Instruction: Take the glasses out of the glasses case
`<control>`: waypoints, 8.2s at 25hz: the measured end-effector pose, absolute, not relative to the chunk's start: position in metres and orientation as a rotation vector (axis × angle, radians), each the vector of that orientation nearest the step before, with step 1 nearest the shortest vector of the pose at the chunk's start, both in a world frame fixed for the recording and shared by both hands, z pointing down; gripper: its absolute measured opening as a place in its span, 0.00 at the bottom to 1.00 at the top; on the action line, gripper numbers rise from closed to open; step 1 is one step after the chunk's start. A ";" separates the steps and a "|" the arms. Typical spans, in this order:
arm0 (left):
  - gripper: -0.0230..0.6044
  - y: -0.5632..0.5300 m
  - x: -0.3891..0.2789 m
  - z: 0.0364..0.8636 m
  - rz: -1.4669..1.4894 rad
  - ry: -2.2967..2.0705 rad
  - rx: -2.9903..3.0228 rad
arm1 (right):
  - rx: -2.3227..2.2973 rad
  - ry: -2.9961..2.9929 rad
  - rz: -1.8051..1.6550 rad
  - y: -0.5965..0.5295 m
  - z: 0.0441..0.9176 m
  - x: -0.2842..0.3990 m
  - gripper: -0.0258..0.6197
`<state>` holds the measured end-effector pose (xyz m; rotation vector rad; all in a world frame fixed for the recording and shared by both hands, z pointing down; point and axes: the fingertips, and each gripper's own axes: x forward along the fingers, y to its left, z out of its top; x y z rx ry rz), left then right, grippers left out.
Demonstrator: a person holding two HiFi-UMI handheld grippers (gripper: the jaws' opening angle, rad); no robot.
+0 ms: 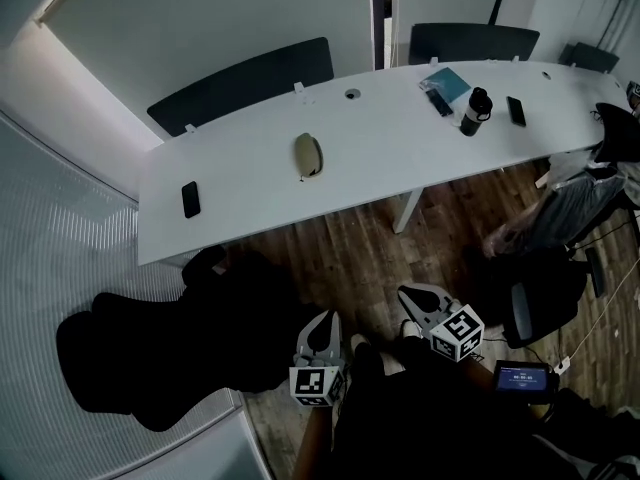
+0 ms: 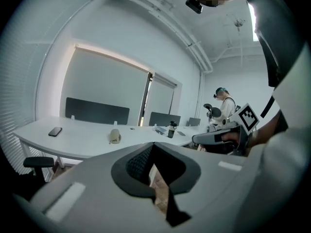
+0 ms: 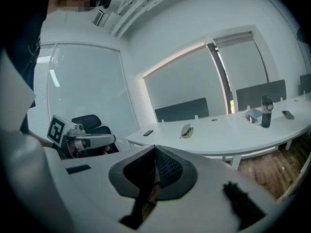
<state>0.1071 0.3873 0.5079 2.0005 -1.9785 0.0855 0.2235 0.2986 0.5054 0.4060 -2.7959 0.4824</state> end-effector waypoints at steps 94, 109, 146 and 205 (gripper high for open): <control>0.05 0.022 -0.102 0.600 0.342 -1.795 1.817 | 0.151 -2.694 0.522 -0.033 0.570 -0.054 0.05; 0.32 -0.025 -0.147 0.685 0.563 -1.705 1.608 | 0.109 -2.512 0.511 -0.074 0.634 -0.086 0.05; 0.18 0.001 -0.266 0.713 0.308 -1.690 1.292 | -0.157 -2.249 0.433 -0.067 0.737 -0.169 0.05; 0.28 0.008 -0.219 0.735 -0.022 -1.238 1.408 | 0.160 -1.960 0.502 -0.055 0.753 -0.201 0.38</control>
